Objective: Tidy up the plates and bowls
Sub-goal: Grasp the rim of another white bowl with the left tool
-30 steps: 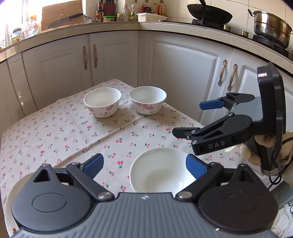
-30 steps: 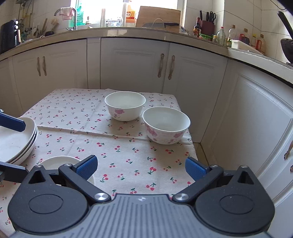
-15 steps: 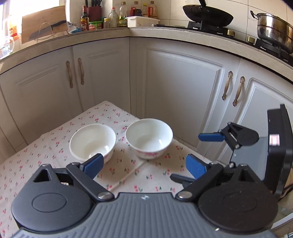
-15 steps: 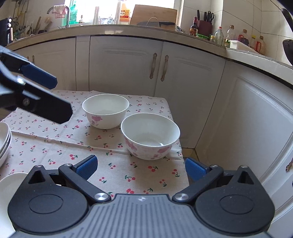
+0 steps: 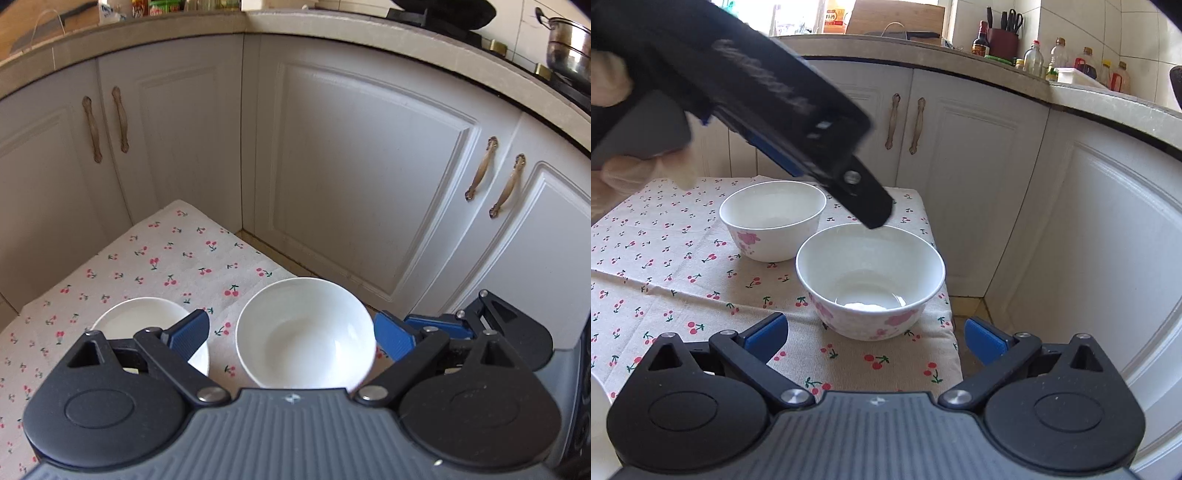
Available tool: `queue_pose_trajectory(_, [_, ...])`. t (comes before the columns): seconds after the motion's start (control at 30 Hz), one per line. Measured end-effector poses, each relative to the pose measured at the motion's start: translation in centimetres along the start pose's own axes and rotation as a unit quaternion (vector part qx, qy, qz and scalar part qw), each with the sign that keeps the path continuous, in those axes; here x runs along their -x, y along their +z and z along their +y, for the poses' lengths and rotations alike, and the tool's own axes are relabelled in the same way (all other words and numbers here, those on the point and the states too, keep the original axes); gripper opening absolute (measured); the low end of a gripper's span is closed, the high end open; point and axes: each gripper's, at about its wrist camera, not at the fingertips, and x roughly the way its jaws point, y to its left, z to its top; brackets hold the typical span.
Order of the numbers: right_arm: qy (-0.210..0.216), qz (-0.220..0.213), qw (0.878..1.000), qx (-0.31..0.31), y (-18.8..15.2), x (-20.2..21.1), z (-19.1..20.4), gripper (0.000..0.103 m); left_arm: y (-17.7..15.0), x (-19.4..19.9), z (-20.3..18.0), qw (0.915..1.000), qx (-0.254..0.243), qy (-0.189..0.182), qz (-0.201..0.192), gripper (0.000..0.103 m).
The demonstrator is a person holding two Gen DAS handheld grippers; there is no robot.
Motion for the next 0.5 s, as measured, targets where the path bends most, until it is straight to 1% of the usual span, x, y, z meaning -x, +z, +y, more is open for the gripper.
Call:
queue_pose_trajectory(0.07, [-0.002,-0.002,1.0,0.006,0.0,-0.5,0.0,0.103,0.5,-1.1,0.3,0.9999,0.006,-0.002,0.009,0.093])
queue_pose_trajectory(0.17, [0.005,-0.005,1.0,0.009,0.1,-1.0,0.0,0.103,1.2,-2.7,0.8,0.9995,0.014,-0.006,0.027,0.086])
queue_pose_trajectory(0.27, [0.012,-0.009,1.0,0.008,0.2,-1.4,-0.2,0.103,1.7,-4.2,1.1,0.9987,0.018,-0.009,0.047,0.083])
queue_pose_trajectory(0.3, [0.015,-0.009,1.0,0.008,0.2,-1.5,-0.2,0.102,1.9,-4.5,1.2,0.9984,0.02,-0.01,0.053,0.079])
queue_pose_trajectory(0.33, [0.015,-0.009,1.0,0.009,0.3,-1.6,-0.2,0.102,1.9,-4.8,1.2,0.9981,0.02,-0.01,0.058,0.078])
queue_pose_trajectory(0.43, [0.02,-0.012,1.0,0.013,0.4,-1.8,-0.1,0.1,2.1,-5.5,1.3,0.9972,0.019,-0.01,0.071,0.077])
queue_pose_trajectory(0.5, [0.022,-0.013,1.0,0.015,0.6,-2.0,-0.1,0.096,2.2,-5.9,1.4,0.9966,0.021,-0.014,0.078,0.074])
